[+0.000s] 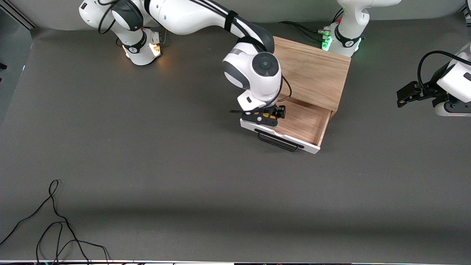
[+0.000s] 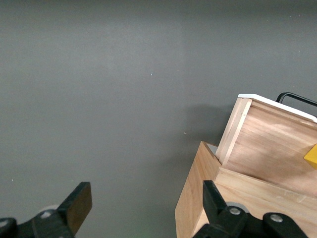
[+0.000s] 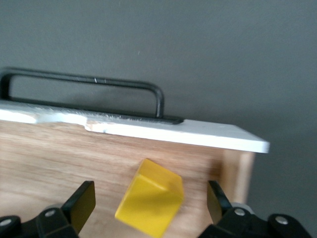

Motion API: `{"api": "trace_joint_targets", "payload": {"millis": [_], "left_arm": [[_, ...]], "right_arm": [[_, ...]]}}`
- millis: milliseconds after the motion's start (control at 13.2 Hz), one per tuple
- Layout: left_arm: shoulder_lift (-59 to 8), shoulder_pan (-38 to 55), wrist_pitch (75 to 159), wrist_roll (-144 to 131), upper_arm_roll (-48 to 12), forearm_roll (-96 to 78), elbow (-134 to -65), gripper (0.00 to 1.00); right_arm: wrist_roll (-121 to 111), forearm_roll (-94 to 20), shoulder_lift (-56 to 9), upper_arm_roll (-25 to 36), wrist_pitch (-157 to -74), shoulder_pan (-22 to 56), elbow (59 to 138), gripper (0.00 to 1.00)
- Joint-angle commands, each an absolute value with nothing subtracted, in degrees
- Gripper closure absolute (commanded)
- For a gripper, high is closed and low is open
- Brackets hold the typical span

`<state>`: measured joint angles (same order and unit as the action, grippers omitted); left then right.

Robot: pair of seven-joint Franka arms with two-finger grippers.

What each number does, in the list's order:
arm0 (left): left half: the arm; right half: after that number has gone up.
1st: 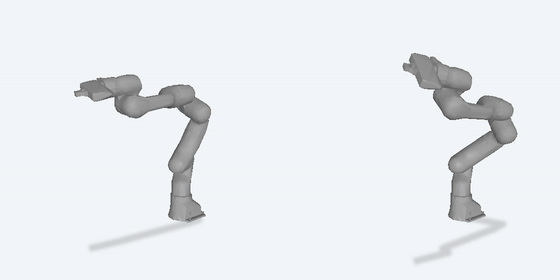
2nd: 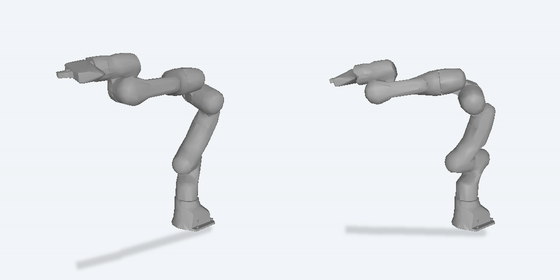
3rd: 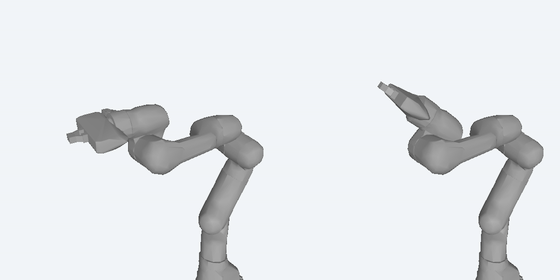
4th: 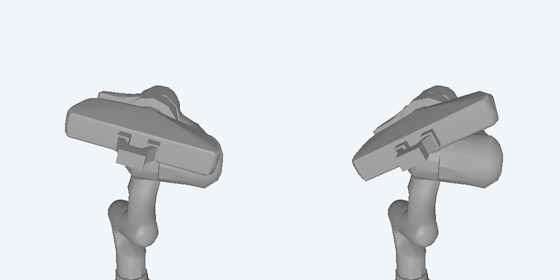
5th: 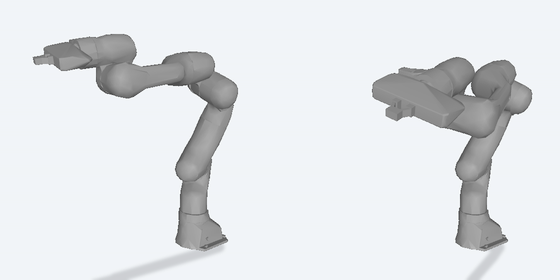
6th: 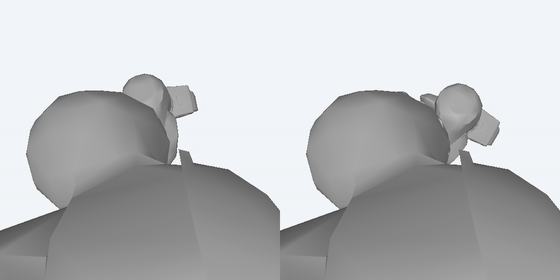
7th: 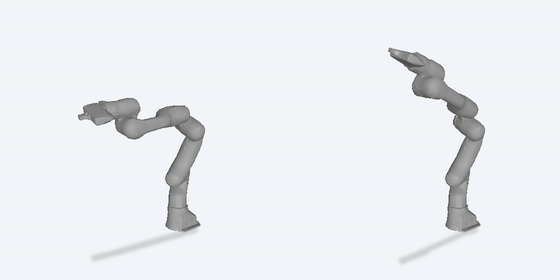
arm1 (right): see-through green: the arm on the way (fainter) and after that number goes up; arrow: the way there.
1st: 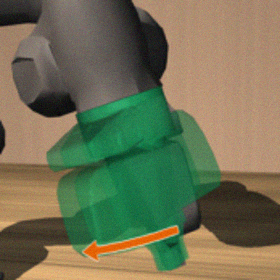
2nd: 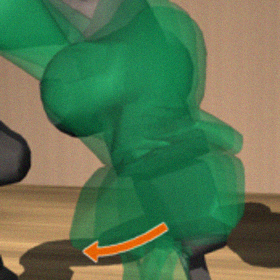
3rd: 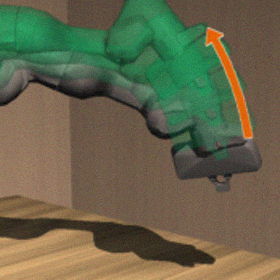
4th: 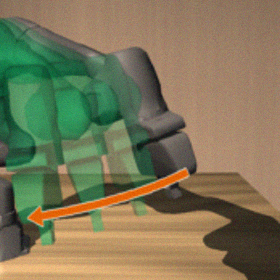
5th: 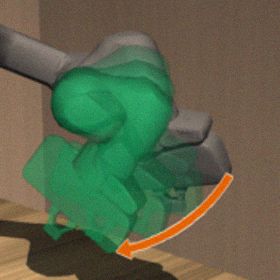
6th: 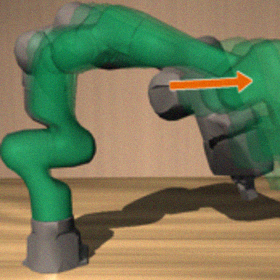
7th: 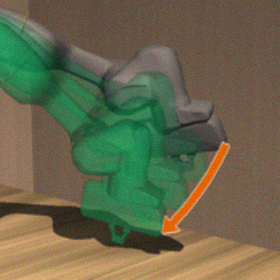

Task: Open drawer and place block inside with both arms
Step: 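Open the right gripper to drop the cube into the drawer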

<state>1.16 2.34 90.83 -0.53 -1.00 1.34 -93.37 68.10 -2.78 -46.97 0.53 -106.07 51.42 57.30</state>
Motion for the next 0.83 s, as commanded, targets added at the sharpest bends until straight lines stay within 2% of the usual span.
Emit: {"api": "trace_joint_targets", "payload": {"millis": [0,379,606,758], "left_arm": [[1.1,3.2,91.0,1.7,0.1,0.8,-93.0,0.00],[1.0,3.5,90.9,-0.1,-0.2,0.9,-93.0,0.00],[1.1,3.6,92.0,-3.5,-0.3,0.8,-93.0,0.00],[1.1,3.6,92.0,-3.9,-0.4,0.8,-93.0,0.00]], "right_arm": [[68.1,-1.8,-37.7,0.6,-98.7,47.6,59.0,0.00],[53.7,-1.8,-24.9,0.7,-80.4,36.0,59.9,0.00],[37.0,-1.8,-17.4,0.8,-76.3,26.8,65.6,0.00],[26.6,-1.8,-15.8,0.9,-73.6,20.2,66.1,0.00]]}}
